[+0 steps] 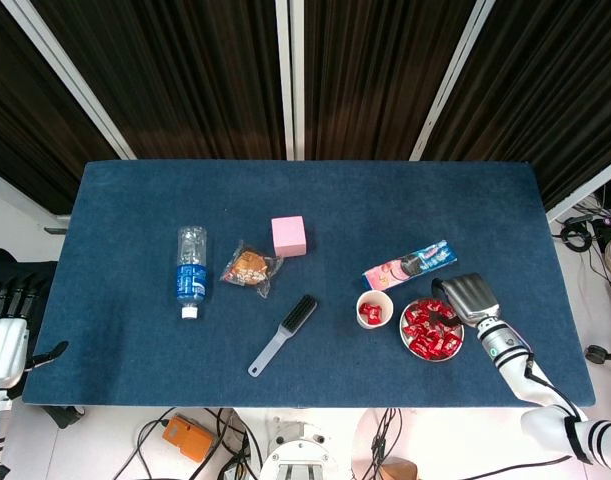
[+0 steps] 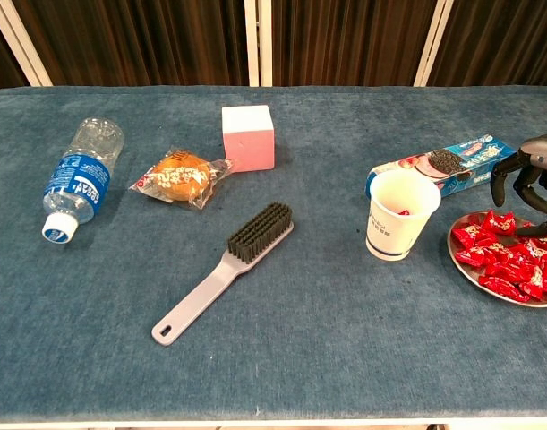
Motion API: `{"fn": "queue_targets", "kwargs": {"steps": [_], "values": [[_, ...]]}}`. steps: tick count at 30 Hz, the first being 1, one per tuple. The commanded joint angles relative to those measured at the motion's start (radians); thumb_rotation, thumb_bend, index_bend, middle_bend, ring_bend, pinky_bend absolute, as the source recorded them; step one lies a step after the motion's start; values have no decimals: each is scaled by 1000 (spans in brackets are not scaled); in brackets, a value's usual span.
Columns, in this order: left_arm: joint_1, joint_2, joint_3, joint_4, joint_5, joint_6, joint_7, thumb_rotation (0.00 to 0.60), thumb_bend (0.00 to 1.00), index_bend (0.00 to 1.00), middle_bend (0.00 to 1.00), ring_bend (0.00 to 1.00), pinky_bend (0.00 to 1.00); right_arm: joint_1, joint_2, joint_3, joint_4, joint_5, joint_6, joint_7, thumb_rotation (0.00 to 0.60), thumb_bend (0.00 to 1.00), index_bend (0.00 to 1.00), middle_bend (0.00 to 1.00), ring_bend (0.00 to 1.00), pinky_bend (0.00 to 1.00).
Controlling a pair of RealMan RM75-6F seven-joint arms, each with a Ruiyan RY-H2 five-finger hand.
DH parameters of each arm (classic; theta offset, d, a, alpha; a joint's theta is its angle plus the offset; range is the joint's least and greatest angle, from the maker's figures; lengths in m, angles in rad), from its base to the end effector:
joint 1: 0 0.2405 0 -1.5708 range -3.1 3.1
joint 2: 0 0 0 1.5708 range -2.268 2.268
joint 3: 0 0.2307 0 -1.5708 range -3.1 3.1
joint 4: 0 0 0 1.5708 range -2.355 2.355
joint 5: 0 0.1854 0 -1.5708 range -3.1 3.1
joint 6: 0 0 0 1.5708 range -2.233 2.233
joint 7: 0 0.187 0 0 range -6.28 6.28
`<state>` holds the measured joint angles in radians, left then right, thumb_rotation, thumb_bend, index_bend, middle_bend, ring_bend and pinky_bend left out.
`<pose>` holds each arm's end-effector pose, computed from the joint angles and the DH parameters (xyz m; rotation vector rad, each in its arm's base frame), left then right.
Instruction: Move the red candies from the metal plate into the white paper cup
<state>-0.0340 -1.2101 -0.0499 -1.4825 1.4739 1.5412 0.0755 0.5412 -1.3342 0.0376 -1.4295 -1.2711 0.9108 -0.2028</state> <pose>-0.3048 0.2057 0.1667 -1.3319 -0.8180 -0.8001 -0.2424 -0.3231 0.0371 1.8721 -0.9570 0.6180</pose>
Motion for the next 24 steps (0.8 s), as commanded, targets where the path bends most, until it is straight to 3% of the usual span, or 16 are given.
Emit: {"fn": "queue_targets", "kwargs": {"steps": [1, 24], "values": [[0, 0, 0, 1, 0, -2, 0, 600, 0, 100, 57, 0, 0, 3, -6, 2, 8, 5, -8, 0, 600, 391, 527, 805, 947, 1000], [4, -8, -1, 20, -7, -2, -17, 600, 0, 100, 57, 0, 0, 14, -45, -5, 49, -9, -29, 1, 600, 454, 562, 804, 947, 1000]]}}
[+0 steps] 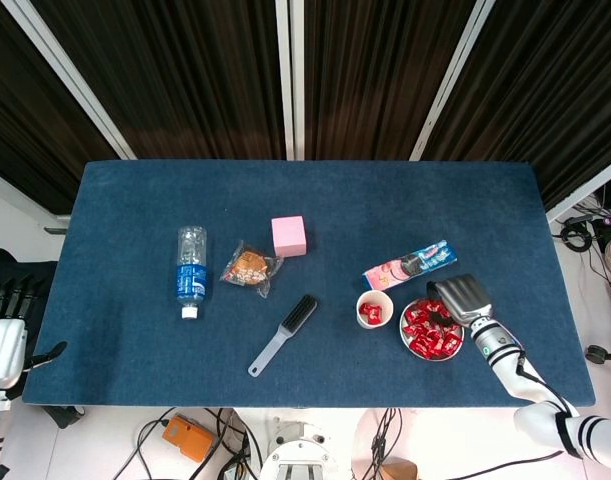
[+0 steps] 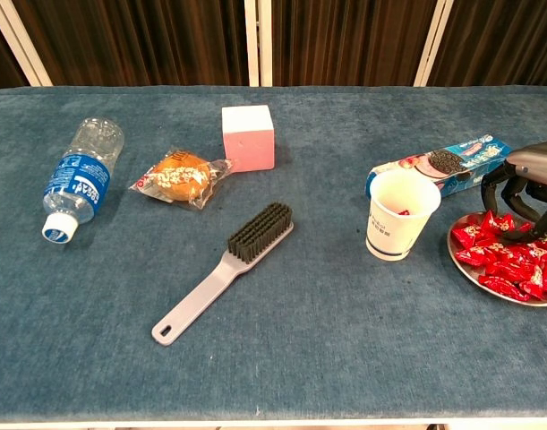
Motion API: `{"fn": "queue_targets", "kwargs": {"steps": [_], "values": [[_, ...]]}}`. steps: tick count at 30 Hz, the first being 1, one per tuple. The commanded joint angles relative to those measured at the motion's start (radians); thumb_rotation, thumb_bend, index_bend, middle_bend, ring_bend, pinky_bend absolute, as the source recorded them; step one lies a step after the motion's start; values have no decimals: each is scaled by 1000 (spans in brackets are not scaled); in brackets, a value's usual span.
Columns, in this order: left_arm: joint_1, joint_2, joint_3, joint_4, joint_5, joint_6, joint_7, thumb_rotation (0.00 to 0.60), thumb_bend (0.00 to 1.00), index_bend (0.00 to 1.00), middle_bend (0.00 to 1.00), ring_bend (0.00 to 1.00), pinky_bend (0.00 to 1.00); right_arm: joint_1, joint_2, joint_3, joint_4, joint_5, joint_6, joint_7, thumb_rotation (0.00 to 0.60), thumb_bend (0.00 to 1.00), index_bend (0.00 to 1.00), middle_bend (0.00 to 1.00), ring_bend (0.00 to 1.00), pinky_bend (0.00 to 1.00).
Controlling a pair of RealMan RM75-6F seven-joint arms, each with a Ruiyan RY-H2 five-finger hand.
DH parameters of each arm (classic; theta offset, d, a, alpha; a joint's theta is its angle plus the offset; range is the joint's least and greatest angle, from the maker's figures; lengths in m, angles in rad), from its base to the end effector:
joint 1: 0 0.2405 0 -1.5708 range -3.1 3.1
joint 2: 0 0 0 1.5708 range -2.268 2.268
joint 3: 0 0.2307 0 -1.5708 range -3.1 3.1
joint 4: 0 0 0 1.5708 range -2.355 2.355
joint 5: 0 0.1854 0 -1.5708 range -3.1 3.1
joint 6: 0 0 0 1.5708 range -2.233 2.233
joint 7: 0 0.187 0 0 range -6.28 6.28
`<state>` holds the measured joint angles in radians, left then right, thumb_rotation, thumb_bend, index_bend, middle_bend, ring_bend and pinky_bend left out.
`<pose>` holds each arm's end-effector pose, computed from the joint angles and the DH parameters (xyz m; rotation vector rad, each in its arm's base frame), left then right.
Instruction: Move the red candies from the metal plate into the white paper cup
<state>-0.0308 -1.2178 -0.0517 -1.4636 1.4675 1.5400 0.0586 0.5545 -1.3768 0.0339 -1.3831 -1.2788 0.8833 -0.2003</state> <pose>-0.3091 0.2050 0.1668 -1.3213 -0.8257 -0.7994 -0.2427 -0.3246 0.0231 1.9029 -0.9571 0.6016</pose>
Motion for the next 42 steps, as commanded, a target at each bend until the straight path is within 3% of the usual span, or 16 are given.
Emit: {"fn": "queue_targets", "kwargs": {"steps": [1, 10, 19, 23, 37, 42], "values": [[1, -1, 0, 2, -2, -1, -2, 600, 0, 100, 57, 0, 0, 2, -4, -2, 4, -1, -4, -2, 600, 465, 563, 805, 947, 1000], [6, -4, 0, 11, -2, 6, -10, 600, 0, 100, 57, 0, 0, 0, 3, -3, -3, -18, 6, 11, 600, 584, 631, 804, 947, 1000], [14, 2, 1, 7, 2, 20, -11, 600, 0, 100, 57, 0, 0, -33, 145, 35, -203, -131, 173, 76, 600, 584, 639, 805, 947, 1000], [15, 7, 1, 0, 7, 24, -6, 600, 0, 100, 57, 0, 0, -18, 184, 58, -279, -155, 184, 91, 600, 584, 634, 804, 947, 1000], [-1, 20, 11, -14, 23, -7, -5, 600, 0, 100, 57, 0, 0, 90, 73, 71, -275, -140, 50, 30, 600, 580, 590, 805, 945, 1000], [-4, 22, 12, -14, 25, -11, -6, 600, 0, 100, 57, 0, 0, 103, 63, 60, -279, -134, 30, 3, 600, 521, 474, 805, 942, 1000]]}}
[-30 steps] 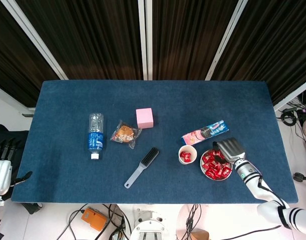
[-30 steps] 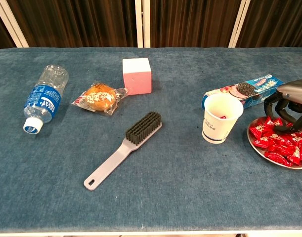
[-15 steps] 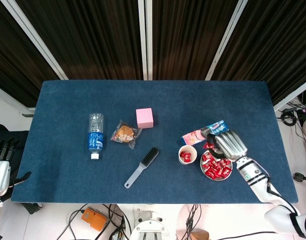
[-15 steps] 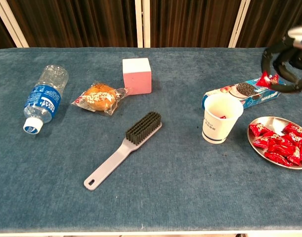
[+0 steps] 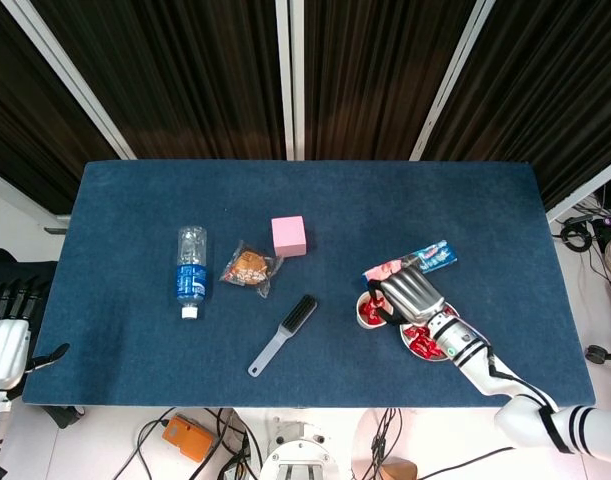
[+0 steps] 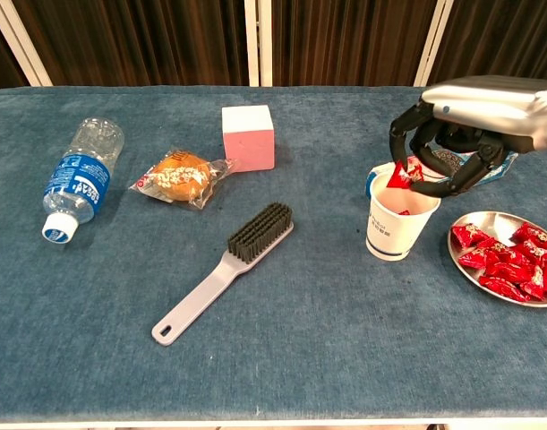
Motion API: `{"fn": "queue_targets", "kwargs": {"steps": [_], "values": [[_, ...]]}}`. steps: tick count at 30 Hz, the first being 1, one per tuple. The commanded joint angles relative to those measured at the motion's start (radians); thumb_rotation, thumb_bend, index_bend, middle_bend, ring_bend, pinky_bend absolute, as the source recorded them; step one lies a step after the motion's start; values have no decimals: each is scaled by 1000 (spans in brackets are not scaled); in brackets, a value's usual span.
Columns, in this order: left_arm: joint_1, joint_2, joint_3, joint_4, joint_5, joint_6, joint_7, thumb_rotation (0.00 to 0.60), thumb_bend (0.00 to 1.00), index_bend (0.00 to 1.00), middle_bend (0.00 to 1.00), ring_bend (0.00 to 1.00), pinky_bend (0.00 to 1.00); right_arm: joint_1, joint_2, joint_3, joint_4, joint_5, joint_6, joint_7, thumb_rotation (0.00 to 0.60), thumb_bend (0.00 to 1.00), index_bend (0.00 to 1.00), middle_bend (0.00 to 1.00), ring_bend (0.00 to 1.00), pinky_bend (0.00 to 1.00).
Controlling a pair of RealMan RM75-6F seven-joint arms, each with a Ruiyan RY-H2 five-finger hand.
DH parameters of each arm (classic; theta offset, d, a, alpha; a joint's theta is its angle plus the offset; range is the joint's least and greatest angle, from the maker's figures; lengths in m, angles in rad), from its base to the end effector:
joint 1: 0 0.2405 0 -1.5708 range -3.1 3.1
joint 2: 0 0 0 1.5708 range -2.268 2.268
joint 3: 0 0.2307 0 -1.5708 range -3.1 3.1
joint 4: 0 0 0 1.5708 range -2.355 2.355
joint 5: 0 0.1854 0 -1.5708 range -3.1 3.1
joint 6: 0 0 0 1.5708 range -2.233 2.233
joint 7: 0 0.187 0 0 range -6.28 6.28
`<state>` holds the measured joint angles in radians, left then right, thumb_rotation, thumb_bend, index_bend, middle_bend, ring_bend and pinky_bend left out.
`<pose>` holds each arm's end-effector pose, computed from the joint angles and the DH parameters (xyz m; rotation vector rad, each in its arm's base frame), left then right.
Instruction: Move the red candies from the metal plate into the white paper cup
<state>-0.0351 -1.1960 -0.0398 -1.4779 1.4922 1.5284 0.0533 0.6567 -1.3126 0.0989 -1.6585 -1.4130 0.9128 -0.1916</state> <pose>-0.3052 0.2045 0.1660 -1.3598 -0.8281 -0.8007 -0.1250 -0.3174 0.0233 2.0816 -0.8618 0.9358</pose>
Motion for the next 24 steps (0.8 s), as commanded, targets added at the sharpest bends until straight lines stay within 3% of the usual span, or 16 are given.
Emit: {"fn": "queue_targets", "kwargs": {"steps": [1, 4, 7, 10, 13, 17, 24], "values": [[1, 0, 1, 1, 0, 1, -3, 600, 0, 100, 57, 0, 0, -2, 1, -7, -6, -4, 9, -4, 600, 483, 451, 805, 942, 1000], [3, -3, 0, 5, -4, 3, -8, 600, 0, 100, 57, 0, 0, -23, 19, -14, -18, -24, 51, 12, 600, 400, 372, 805, 942, 1000], [5, -6, -1, 9, -8, 5, -14, 600, 0, 100, 57, 0, 0, -61, 42, -21, -23, -58, 126, 48, 600, 389, 318, 804, 942, 1000], [6, -9, -1, 12, -8, 6, -18, 600, 0, 100, 57, 0, 0, -106, 75, -36, -7, -70, 188, 67, 600, 389, 391, 805, 942, 1000], [4, -9, -1, 12, -5, 5, -17, 600, 0, 100, 57, 0, 0, -133, 101, -61, 22, -41, 178, 54, 600, 389, 478, 804, 943, 1000], [2, -10, -1, 8, -1, 5, -13, 600, 0, 100, 57, 0, 0, -140, 86, -95, 58, -10, 124, 15, 600, 392, 492, 805, 943, 1000], [-3, -6, 0, 0, 2, 0, -3, 600, 0, 100, 57, 0, 0, -130, 16, -101, 142, 14, 73, -10, 600, 401, 501, 804, 943, 1000]]}}
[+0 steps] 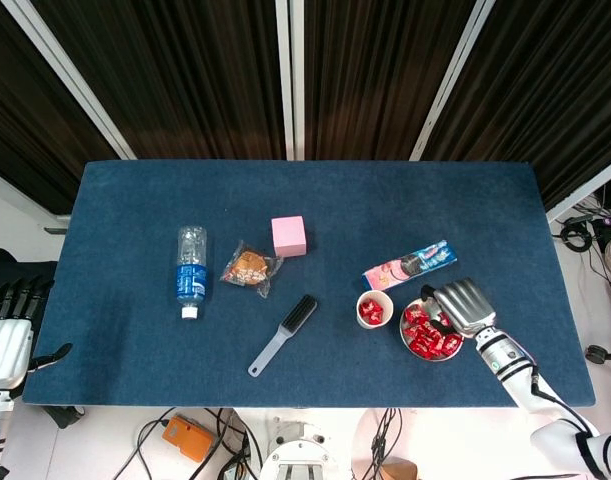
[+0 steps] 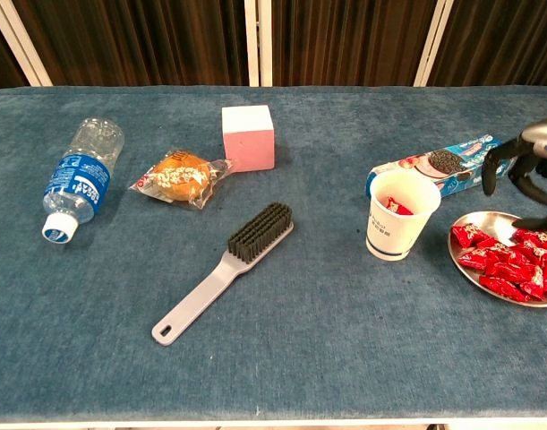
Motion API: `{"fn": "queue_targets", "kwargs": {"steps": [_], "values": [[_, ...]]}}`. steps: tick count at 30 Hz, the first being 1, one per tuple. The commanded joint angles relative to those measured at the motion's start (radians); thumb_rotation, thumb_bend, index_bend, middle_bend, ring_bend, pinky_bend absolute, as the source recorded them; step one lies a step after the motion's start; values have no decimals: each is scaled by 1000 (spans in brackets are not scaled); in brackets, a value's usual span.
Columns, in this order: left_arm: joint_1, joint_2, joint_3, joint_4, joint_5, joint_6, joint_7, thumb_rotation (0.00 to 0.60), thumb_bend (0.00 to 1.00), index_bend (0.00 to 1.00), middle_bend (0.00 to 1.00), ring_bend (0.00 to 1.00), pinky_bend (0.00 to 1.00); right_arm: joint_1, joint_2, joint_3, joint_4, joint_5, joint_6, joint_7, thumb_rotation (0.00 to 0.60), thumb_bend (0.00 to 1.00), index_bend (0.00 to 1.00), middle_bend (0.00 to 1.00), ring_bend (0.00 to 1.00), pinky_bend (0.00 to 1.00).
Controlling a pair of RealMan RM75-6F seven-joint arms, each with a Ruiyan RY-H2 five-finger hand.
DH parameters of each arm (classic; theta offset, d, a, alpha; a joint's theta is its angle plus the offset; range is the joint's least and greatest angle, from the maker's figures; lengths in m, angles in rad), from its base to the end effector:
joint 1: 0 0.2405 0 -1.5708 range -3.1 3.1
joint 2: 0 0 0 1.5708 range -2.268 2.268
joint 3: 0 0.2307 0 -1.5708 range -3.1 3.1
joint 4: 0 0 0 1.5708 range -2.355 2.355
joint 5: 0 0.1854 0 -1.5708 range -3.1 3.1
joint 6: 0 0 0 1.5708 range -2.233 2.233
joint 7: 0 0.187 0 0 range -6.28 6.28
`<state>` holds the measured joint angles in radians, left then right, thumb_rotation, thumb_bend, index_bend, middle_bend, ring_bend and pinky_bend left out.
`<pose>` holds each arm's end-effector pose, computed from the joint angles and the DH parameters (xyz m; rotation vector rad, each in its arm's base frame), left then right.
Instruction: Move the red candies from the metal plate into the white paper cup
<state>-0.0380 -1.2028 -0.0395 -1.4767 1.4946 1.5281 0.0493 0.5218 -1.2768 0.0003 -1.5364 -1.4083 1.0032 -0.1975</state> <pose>-0.3039 0.2054 0.1637 -1.3609 -0.8333 -0.8110 -0.2147 -0.3030 0.0450 1.9528 -0.8633 0.7176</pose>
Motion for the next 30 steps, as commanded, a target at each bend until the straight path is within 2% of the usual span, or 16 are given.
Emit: {"fn": "queue_targets", "kwargs": {"steps": [1, 12, 17, 21, 24, 30], "values": [[0, 2, -1, -3, -1, 1, 2, 600, 0, 100, 57, 0, 0, 6, -25, -2, 27, 10, -21, -4, 600, 403, 501, 804, 943, 1000], [3, 5, 0, -8, -8, 1, 7, 600, 0, 100, 57, 0, 0, 36, -92, 9, 108, 16, -70, -12, 600, 407, 508, 805, 943, 1000], [5, 6, -1, -7, -10, 3, 5, 600, 0, 100, 57, 0, 0, 49, -118, 10, 133, 19, -97, -1, 600, 451, 516, 805, 943, 1000], [8, 6, 0, -5, -12, 4, 2, 600, 0, 100, 57, 0, 0, 55, -129, 8, 147, 20, -112, 1, 600, 522, 554, 804, 943, 1000], [9, 5, -1, -2, -14, 6, -2, 600, 0, 100, 57, 0, 0, 54, -127, 9, 145, 18, -106, 3, 600, 565, 609, 804, 943, 1000], [9, 4, -1, 2, -9, 8, -6, 600, 0, 100, 57, 0, 0, 37, -58, 35, 55, -17, -16, 28, 600, 572, 622, 805, 944, 1000]]}}
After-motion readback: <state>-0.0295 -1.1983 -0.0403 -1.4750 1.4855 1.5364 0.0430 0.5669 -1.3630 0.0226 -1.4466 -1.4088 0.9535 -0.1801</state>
